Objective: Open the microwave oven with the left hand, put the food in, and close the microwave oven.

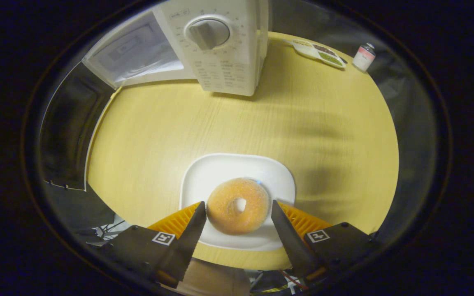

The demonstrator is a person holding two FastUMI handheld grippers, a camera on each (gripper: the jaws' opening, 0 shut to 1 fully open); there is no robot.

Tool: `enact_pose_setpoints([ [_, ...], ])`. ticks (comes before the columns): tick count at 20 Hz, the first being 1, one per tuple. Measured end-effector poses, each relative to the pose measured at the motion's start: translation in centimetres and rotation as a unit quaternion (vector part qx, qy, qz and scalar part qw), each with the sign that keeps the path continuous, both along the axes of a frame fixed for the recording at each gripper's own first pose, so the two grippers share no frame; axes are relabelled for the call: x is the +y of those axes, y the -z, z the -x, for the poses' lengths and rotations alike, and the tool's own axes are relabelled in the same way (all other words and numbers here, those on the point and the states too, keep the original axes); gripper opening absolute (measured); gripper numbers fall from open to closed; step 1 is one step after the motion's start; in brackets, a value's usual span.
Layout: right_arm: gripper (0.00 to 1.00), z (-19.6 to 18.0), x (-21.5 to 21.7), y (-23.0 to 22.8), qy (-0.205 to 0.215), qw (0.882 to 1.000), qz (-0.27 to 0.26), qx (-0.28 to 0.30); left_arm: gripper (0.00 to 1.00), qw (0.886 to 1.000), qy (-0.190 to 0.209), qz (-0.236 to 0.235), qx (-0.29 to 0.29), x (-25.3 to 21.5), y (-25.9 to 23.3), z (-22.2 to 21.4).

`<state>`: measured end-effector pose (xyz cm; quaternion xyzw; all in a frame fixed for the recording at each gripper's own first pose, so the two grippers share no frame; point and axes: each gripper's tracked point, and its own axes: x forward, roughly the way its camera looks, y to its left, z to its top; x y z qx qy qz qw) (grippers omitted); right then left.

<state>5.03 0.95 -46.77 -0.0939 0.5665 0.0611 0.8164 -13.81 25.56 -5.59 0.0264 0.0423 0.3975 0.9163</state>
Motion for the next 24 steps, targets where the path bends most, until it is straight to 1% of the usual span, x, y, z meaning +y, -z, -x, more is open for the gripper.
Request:
enact_pose_setpoints([
  [2, 0.92, 0.4, 0.2, 0.4, 0.017, 1.0, -0.006, 0.005, 0.83, 1.0, 0.015, 0.009, 0.001, 0.3, 0.3, -0.8],
  [3, 0.9, 0.3, 0.2, 0.3, 0.031, 1.0, -0.004, 0.001, 0.83, 1.0, 0.023, 0.014, 0.001, 0.6, 0.4, -1.2],
  [4, 0.84, 0.4, 0.3, 0.4, 0.042, 0.999, -0.004, -0.001, 0.83, 0.999, 0.032, 0.018, 0.003, 1.0, 0.8, -1.6],
  [6, 0.84, 0.6, 0.3, 0.4, 0.064, 0.998, 0.002, -0.007, 0.83, 0.998, 0.051, 0.024, 0.017, 2.1, 1.7, -2.2],
  [7, 0.79, 0.6, 0.3, 0.4, 0.082, 0.996, 0.005, -0.014, 0.83, 0.998, 0.06, 0.024, 0.026, 2.7, 2.0, -2.4],
  [8, 0.71, 0.9, 0.4, 0.2, 0.102, 0.995, 0.008, -0.016, 0.83, 0.997, 0.07, 0.023, 0.034, 3.2, 2.2, -2.7],
  [11, 0.71, 2.4, 2.0, 0.1, 0.157, 0.987, -0.017, -0.016, 0.83, 0.993, 0.104, 0.03, 0.051, 4.8, 3.2, -3.9],
  [13, 0.71, 3.3, 3.3, -0.2, 0.183, 0.982, -0.031, -0.022, 0.83, 0.989, 0.125, 0.044, 0.062, 5.3, 4.2, -4.4],
  [14, 0.77, 3.6, 3.9, -0.5, 0.191, 0.981, -0.034, -0.028, 0.84, 0.987, 0.135, 0.048, 0.068, 5.7, 4.8, -4.8],
  [17, 0.77, 4.2, 7.1, -1.6, 0.207, 0.975, -0.062, -0.054, 0.84, 0.981, 0.168, 0.049, 0.079, 6.6, 5.6, -5.6],
  [20, 0.77, 4.0, 11.3, -2.7, 0.226, 0.965, -0.103, -0.086, 0.84, 0.975, 0.199, 0.056, 0.082, 7.2, 6.3, -6.3],
  [21, 0.77, 3.7, 12.8, -3.0, 0.23, 0.961, -0.12, -0.096, 0.84, 0.973, 0.207, 0.057, 0.086, 7.5, 6.7, -6.5],
  [22, 0.72, 3.4, 14.6, -3.4, 0.233, 0.956, -0.139, -0.106, 0.84, 0.972, 0.213, 0.057, 0.088, 8.0, 7.0, -6.6],
  [24, 0.72, 2.6, 17.9, -4.1, 0.239, 0.945, -0.185, -0.124, 0.84, 0.968, 0.225, 0.062, 0.091, 8.7, 7.5, -6.9],
])
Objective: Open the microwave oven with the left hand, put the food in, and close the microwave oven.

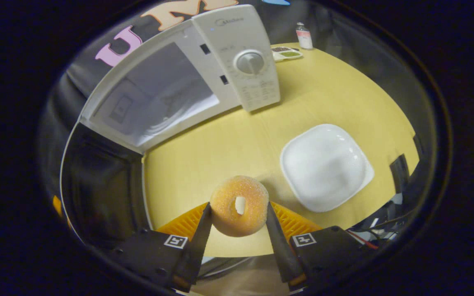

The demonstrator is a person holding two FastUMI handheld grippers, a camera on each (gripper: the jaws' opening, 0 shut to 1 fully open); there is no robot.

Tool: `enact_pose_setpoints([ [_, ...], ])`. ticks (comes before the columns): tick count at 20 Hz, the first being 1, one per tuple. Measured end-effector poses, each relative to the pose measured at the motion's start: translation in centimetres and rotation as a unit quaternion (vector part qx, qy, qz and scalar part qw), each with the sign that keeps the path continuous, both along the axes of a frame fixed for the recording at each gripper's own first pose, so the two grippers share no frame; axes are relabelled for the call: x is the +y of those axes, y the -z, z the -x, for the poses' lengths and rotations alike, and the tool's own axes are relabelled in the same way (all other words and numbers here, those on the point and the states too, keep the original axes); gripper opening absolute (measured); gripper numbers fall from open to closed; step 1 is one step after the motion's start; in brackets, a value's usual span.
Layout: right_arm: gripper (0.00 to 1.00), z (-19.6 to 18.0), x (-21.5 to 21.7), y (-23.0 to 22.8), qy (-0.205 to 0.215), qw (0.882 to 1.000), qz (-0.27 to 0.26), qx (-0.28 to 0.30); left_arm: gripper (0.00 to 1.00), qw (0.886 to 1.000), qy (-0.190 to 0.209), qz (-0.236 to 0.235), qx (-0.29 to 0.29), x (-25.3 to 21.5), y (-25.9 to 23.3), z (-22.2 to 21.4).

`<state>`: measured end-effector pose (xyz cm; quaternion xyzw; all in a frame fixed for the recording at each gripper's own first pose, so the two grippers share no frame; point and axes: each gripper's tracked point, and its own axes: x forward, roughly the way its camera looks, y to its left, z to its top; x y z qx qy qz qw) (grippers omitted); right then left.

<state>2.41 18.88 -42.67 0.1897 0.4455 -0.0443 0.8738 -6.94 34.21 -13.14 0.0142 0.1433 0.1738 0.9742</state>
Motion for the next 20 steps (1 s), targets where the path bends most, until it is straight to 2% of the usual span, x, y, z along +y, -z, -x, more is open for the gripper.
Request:
enact_pose_setpoints([
  [3, 0.71, -1.5, 3.5, -0.9, 0.02, 0.998, -0.041, -0.04, 0.84, 1.0, 0.013, 0.017, 0.009, 0.7, 1.1, -0.2],
  [4, 0.71, -2.1, 4.6, -1.1, 0.025, 0.997, -0.048, -0.053, 0.84, 1.0, 0.017, 0.021, 0.013, 1.0, 1.4, -0.2],
  [5, 0.77, -2.8, 5.4, -1.4, 0.029, 0.996, -0.053, -0.067, 0.84, 0.999, 0.021, 0.025, 0.016, 1.1, 1.7, -0.2],
  [9, 0.77, -6.4, 8.5, -2.9, 0.04, 0.99, -0.071, -0.115, 0.84, 0.998, 0.038, 0.035, 0.03, 1.6, 3.2, -0.3],
  [10, 0.71, -7.4, 9.1, -3.4, 0.047, 0.988, -0.077, -0.124, 0.84, 0.998, 0.04, 0.039, 0.033, 1.7, 3.5, -0.2],
  [16, 0.7, -13.8, 10.8, -5.1, 0.077, 0.978, -0.077, -0.18, 0.84, 0.997, 0.042, 0.059, 0.036, 2.2, 4.4, -0.4],
  [20, 0.7, -17.2, 10.2, -4.5, 0.118, 0.972, -0.074, -0.192, 0.84, 0.996, 0.035, 0.065, 0.045, 2.6, 5.0, -0.4],
])
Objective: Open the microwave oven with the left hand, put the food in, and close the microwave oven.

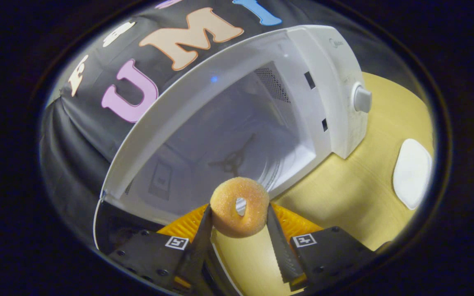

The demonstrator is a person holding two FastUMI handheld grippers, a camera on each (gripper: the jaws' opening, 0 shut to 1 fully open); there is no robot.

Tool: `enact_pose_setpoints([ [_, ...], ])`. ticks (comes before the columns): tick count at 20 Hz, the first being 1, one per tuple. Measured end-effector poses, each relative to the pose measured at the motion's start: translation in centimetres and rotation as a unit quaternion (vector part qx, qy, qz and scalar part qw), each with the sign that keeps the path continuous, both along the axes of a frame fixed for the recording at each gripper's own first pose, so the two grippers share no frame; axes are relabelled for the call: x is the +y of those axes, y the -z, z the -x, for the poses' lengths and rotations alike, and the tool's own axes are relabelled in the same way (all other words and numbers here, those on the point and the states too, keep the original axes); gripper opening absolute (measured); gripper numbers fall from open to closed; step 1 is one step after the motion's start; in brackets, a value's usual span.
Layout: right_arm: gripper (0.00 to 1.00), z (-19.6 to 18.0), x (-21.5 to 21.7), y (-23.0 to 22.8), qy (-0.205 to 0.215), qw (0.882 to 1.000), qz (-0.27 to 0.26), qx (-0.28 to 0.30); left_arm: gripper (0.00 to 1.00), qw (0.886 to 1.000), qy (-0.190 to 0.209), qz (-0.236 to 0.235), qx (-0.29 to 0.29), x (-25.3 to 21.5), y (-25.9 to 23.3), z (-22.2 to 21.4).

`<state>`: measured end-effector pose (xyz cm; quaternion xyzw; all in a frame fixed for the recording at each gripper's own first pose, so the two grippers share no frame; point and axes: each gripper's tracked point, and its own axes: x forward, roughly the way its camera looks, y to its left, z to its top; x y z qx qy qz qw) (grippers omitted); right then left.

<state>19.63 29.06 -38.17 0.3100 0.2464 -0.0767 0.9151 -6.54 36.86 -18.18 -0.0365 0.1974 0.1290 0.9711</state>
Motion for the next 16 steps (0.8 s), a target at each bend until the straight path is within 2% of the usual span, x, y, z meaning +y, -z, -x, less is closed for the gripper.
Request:
enact_pose_setpoints([
  [3, 0.7, -2.2, -0.6, 0.5, 0.029, 1.0, -0.001, -0.008, 0.84, 1.0, -0.004, 0.003, 0.006, 0.2, 0.4, 0.1],
  [8, 0.71, -4.9, -0.2, -0.1, 0.052, 0.998, -0.01, -0.032, 0.84, 1.0, -0.007, 0.007, 0.014, 0.5, 1.1, 0.4],
  [13, 0.72, -6.8, 0.8, -0.7, 0.037, 0.998, 0.003, -0.053, 0.84, 1.0, 0.002, 0.008, 0.013, 0.1, 1.2, 0.6],
  [15, 0.89, -6.9, 0.9, -1.3, 0.035, 0.997, 0.014, -0.067, 0.84, 1.0, 0.002, 0.009, 0.015, 0.0, 1.3, 0.7],
  [16, 0.91, -6.9, 0.8, -1.7, 0.034, 0.996, 0.021, -0.073, 0.84, 1.0, 0.001, 0.01, 0.016, 0.0, 1.4, 0.7],
])
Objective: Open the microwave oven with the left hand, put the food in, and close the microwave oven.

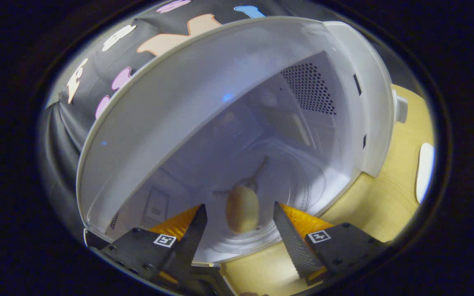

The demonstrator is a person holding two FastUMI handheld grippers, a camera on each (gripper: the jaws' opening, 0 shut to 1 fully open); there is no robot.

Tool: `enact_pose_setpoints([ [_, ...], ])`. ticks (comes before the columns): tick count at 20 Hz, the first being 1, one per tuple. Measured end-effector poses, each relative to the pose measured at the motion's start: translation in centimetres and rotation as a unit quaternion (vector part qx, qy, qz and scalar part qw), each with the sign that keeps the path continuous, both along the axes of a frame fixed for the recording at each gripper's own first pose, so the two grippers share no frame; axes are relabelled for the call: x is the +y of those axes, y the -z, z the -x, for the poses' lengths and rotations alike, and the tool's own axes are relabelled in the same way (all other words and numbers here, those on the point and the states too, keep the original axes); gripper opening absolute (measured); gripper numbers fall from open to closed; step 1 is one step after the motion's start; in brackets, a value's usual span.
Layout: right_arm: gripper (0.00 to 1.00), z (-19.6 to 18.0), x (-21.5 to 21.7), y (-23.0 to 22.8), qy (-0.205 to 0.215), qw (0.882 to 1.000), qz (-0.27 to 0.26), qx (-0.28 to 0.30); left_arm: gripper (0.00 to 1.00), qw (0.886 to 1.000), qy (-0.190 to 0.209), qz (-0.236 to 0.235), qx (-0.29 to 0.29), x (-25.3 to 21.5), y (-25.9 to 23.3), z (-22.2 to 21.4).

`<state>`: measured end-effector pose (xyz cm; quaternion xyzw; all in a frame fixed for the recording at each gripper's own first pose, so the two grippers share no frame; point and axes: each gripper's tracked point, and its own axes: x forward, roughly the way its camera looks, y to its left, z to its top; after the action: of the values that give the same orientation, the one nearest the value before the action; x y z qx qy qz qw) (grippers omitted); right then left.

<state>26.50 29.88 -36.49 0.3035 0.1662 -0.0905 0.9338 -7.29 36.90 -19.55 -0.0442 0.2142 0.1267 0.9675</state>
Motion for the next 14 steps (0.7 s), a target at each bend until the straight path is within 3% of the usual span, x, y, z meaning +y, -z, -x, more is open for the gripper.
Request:
enact_pose_setpoints([
  [1, 1.0, 0.1, 0.0, -0.5, 0.0, 1.0, 0.003, -0.006, 0.84, 1.0, -0.001, 0.002, 0.002, 0.0, 0.1, 0.0],
  [2, 0.9, 0.3, -0.1, -0.8, -0.001, 1.0, 0.002, -0.011, 0.84, 1.0, -0.002, 0.004, 0.002, 0.0, 0.2, 0.1],
  [3, 0.9, 0.5, -0.2, -1.1, 0.0, 1.0, 0.002, -0.013, 0.84, 1.0, -0.004, 0.005, 0.003, 0.1, 0.3, 0.2],
  [4, 0.99, 0.7, -0.4, -1.3, 0.001, 1.0, 0.004, -0.014, 0.84, 1.0, -0.005, 0.007, 0.005, 0.2, 0.4, 0.2],
  [6, 0.99, 1.2, -0.8, -1.6, -0.001, 1.0, 0.011, -0.016, 0.84, 1.0, -0.005, 0.007, 0.005, 0.3, 0.5, 0.1],
  [7, 0.9, 1.5, -1.1, -1.6, -0.002, 1.0, 0.018, -0.015, 0.84, 1.0, -0.004, 0.006, 0.005, 0.2, 0.4, 0.0],
  [8, 0.99, 1.9, -1.3, -1.6, -0.005, 1.0, 0.021, -0.013, 0.84, 1.0, -0.001, 0.004, 0.005, 0.1, 0.3, 0.0],
  [11, 0.99, 2.9, -2.0, -2.4, -0.013, 0.999, 0.044, -0.021, 0.84, 1.0, 0.01, -0.007, 0.002, -0.3, -0.1, -0.1],
  [12, 0.9, 3.4, -2.1, -2.7, -0.017, 0.998, 0.051, -0.023, 0.79, 1.0, 0.014, -0.009, 0.003, -0.4, 0.1, -0.2],
  [13, 0.99, 3.9, -2.2, -2.8, -0.021, 0.998, 0.054, -0.022, 0.79, 1.0, 0.017, -0.011, 0.004, -0.6, 0.1, -0.1],
  [14, 0.99, 4.5, -2.2, -3.0, -0.024, 0.998, 0.059, -0.022, 0.76, 1.0, 0.022, -0.013, 0.003, -0.8, 0.0, -0.1],
])
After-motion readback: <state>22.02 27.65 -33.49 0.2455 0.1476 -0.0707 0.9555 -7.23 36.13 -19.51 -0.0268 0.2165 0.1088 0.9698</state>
